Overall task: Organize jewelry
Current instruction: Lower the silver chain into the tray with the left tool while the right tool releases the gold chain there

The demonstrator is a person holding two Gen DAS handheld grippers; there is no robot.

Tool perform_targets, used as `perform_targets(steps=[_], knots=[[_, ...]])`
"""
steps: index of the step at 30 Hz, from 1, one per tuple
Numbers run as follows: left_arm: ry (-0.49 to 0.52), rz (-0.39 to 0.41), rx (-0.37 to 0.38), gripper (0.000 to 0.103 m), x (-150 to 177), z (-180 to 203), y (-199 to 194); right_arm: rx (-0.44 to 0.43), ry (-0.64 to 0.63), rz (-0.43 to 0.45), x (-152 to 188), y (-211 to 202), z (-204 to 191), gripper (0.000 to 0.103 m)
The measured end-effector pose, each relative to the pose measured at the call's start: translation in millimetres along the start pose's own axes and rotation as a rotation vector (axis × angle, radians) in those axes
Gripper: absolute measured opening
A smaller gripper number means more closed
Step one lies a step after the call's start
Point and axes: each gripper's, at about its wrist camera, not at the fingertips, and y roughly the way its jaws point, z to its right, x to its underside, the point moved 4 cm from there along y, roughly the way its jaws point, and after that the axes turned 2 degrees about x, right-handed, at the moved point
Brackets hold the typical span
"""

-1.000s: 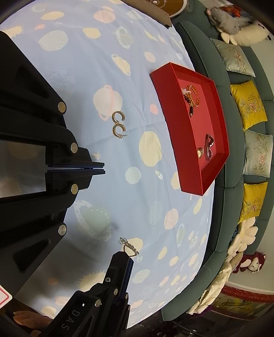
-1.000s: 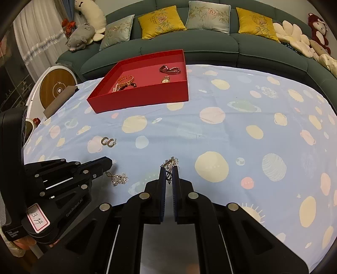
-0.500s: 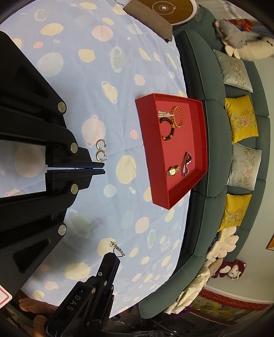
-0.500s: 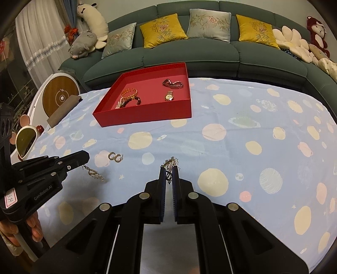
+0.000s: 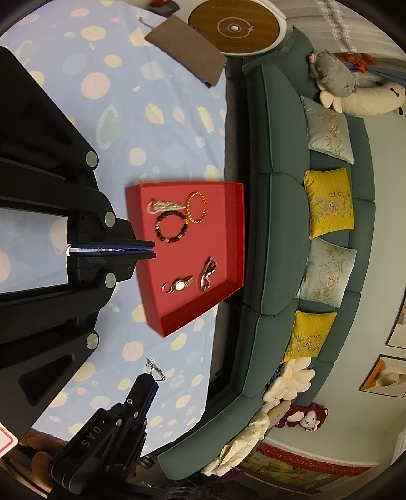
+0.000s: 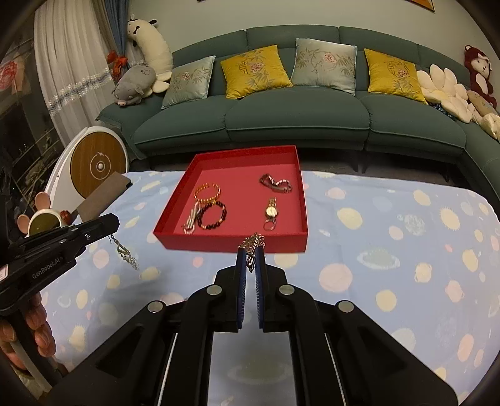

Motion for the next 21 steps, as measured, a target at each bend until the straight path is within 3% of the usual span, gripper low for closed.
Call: perform_targets(steps=[10, 21], knots=[[0.002, -0.03, -0.02, 0.0, -56.8, -26.3, 87.4, -0.016, 0.055, -0.042, -60.4, 89.8, 8.3, 0.005], [-0.007, -0.077, -0.012, 0.0, -67.8, -40.8, 172.5, -0.022, 0.069, -0.1, -65.4, 182.6, 20.5, 0.005]])
